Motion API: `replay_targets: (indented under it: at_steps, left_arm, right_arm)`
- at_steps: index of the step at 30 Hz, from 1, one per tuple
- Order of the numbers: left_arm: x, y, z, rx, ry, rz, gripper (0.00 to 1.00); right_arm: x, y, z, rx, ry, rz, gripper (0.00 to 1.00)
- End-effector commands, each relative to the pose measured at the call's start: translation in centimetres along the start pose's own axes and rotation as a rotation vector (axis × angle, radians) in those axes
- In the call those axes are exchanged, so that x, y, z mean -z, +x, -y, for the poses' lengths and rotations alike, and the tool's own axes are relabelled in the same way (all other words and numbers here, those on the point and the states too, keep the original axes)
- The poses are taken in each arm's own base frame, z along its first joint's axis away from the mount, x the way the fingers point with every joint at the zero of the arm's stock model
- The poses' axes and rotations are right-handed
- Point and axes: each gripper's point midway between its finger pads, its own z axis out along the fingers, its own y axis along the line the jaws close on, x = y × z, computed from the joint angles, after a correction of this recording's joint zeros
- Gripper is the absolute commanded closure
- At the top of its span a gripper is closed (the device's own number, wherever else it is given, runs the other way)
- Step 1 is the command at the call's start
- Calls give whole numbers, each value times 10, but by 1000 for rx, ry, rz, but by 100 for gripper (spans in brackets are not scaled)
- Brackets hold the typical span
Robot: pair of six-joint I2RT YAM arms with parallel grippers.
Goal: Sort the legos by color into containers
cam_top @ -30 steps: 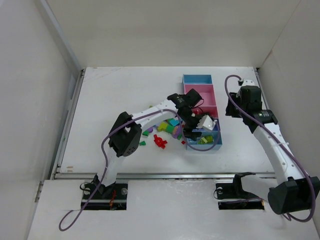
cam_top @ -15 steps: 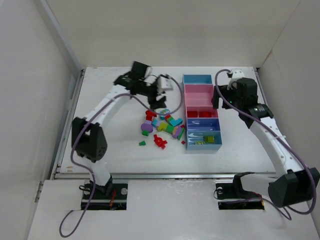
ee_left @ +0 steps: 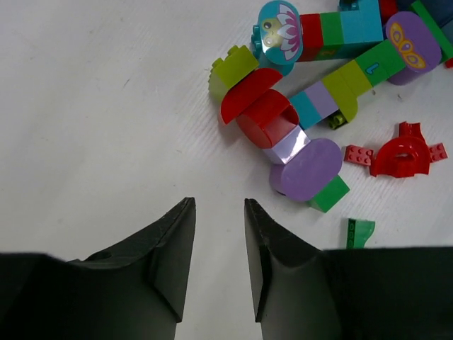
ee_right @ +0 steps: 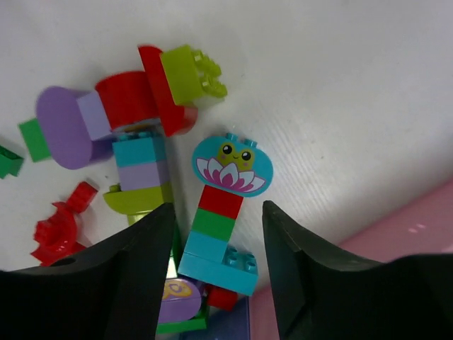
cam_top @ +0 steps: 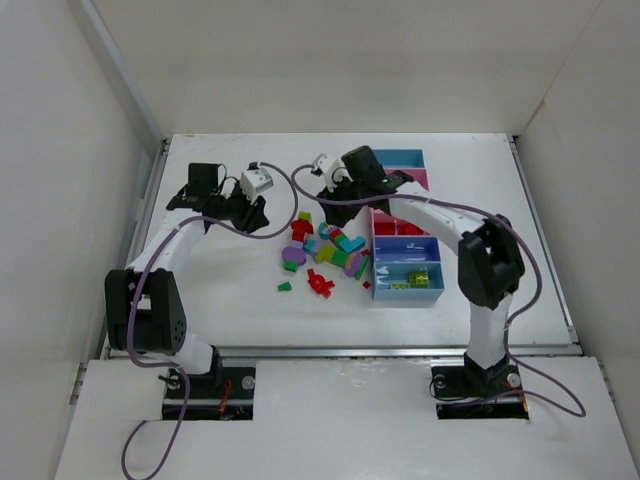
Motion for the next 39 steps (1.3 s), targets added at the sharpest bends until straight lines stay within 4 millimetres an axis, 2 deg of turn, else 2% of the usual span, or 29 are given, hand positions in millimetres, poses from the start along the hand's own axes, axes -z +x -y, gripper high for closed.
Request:
replay_targets:
  at_steps: [1, 3, 4, 5, 7, 8, 10, 11, 12, 13, 14, 15, 17, 19, 20, 21, 22, 24, 25, 26, 28, 29, 30, 32, 33, 34, 36, 38, 39]
  left_arm:
    - [2, -14, -2, 9, -34, 77, 70]
    - [1, -9, 1, 23, -34, 78, 70]
    - [-1, -5, 3, 41, -28, 71, 67]
    - [-2, 1, 4, 49, -34, 57, 56]
    - [-4, 7, 6, 37, -30, 38, 48]
    - [-6, 11, 6, 4, -23, 26, 46]
    - [-7, 17, 12, -50, 5, 0, 44]
    - [-9, 24, 10, -153, 24, -21, 44]
    - [-10, 35, 19, -177, 73, -49, 43]
    - [-9, 38, 20, -227, 88, -59, 41]
    - [-10, 39, 18, -269, 100, -66, 41]
    - [-11, 40, 17, -300, 111, -73, 40]
    - [-10, 35, 12, -381, 123, -74, 40]
    - [-10, 33, 12, -487, 157, -70, 36]
    - [-12, 33, 18, -483, 180, -67, 34]
    - [-12, 33, 17, -563, 189, -63, 32]
    - [-12, 32, 16, -594, 191, -60, 28]
    - [-11, 35, 11, -616, 178, -85, 25]
    - [-9, 34, 10, -623, 167, -93, 23]
    - [-5, 23, -5, -632, 97, -77, 14]
    - [7, 17, -37, -556, -76, -80, 2]
    - [14, 14, -50, -395, -186, -62, 0]
    - [31, 1, -81, -403, -375, -45, 0]
    - [49, -10, -95, -402, -486, -36, 0]
    - [63, -25, -98, -409, -556, 5, 0]
    - [75, -31, -102, -407, -621, 9, 0]
    - [92, -46, -102, -429, -693, 54, 0]
    - [120, -67, -104, -352, -824, 150, 0]
    - [128, -71, -105, -299, -862, 180, 0]
  right_arm:
    - [-5, 7, -2, 29, -60, -66, 42]
    - [-12, 17, 4, 24, -35, -98, 34]
    - [-16, 25, 5, 20, -27, -120, 32]
    - [-17, 30, 6, 18, -20, -133, 31]
    - [-18, 36, 5, 14, -24, -146, 29]
    - [-21, 44, -2, 16, -36, -166, 29]
    - [-17, 42, -6, 31, -26, -145, 28]
    - [-20, 50, -7, 34, -22, -132, 28]
    - [-11, 38, -12, 53, -16, -85, 26]
    - [-8, 36, -12, 60, -8, -59, 20]
    - [-5, 33, -12, 67, -1, -34, 13]
    - [-5, 35, -11, 73, 15, -12, 0]
    - [6, 21, -5, 55, 66, 32, 0]
    - [12, 18, 9, 35, 149, 36, 0]
    - [16, 11, 14, 39, 179, 56, 0]
    - [18, 16, 24, 40, 257, 36, 0]
    - [25, 5, 26, 64, 315, 57, 0]
    - [53, -13, 40, 108, 486, 99, 0]
    - [76, -30, 57, 107, 631, 164, 0]
    - [100, -40, 61, 107, 684, 223, 0]
    - [128, -54, 80, 68, 759, 313, 0]
    - [135, -63, 84, 35, 767, 366, 0]
    - [139, -67, 88, -27, 769, 404, 0]
    - [143, -68, 99, -91, 816, 416, 0]
    - [140, -70, 102, -122, 828, 422, 0]
    - [138, -71, 101, -167, 818, 442, 0]
    - [125, -78, 84, -142, 686, 448, 0]
    - [119, -87, 54, -32, 506, 463, 14]
    - [101, -83, 19, 31, 314, 442, 17]
